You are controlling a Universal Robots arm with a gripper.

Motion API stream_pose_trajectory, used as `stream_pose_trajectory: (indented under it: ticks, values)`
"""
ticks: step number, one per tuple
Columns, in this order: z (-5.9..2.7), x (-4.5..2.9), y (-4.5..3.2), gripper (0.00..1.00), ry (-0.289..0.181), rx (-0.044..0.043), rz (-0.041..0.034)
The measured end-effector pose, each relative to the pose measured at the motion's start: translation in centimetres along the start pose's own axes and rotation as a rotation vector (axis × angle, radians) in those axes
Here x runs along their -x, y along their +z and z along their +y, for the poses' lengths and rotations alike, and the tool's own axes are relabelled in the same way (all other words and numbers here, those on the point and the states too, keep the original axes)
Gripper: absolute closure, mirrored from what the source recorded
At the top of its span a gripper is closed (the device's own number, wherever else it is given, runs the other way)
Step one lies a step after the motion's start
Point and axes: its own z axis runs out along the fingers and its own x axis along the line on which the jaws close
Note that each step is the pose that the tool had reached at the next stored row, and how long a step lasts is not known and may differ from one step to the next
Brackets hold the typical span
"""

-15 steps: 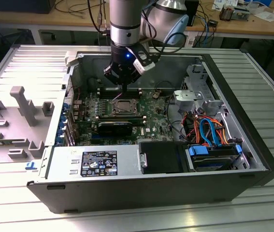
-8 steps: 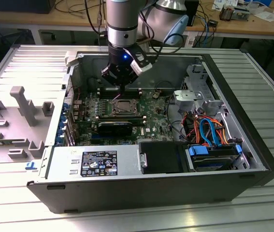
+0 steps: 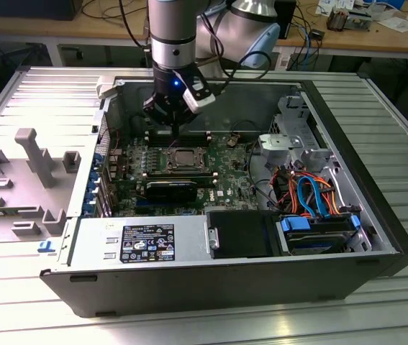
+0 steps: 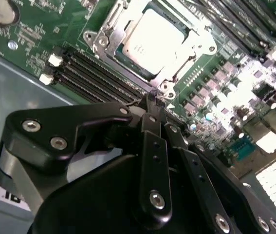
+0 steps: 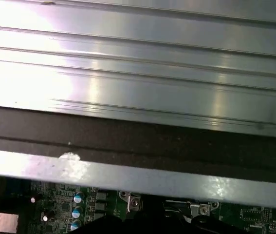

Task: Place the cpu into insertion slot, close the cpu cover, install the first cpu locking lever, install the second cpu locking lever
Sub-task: 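Install the first cpu locking lever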

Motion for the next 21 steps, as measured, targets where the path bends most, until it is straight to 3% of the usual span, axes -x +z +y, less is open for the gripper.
stream_pose_trajectory:
  ticks: [1, 4, 5, 7, 8, 21]
  values:
    - [0.0, 0.0, 0.0, 0.89, 0.041, -0.0003, 0.0]
    - [0.0, 0.0, 0.0, 0.89, 0.091, -0.0007, 0.0002]
    - [0.0, 0.0, 0.02, 0.89, 0.093, 0.0006, 0.0001]
    - [-0.09, -0.01, 0.06, 0.89, 0.093, 0.0133, -0.001]
    - [-0.11, -0.01, 0.11, 0.89, 0.093, 0.0142, -0.0018]
    - [-0.2, 1.22, 0.57, 0.89, 0.093, 0.0124, -0.0018]
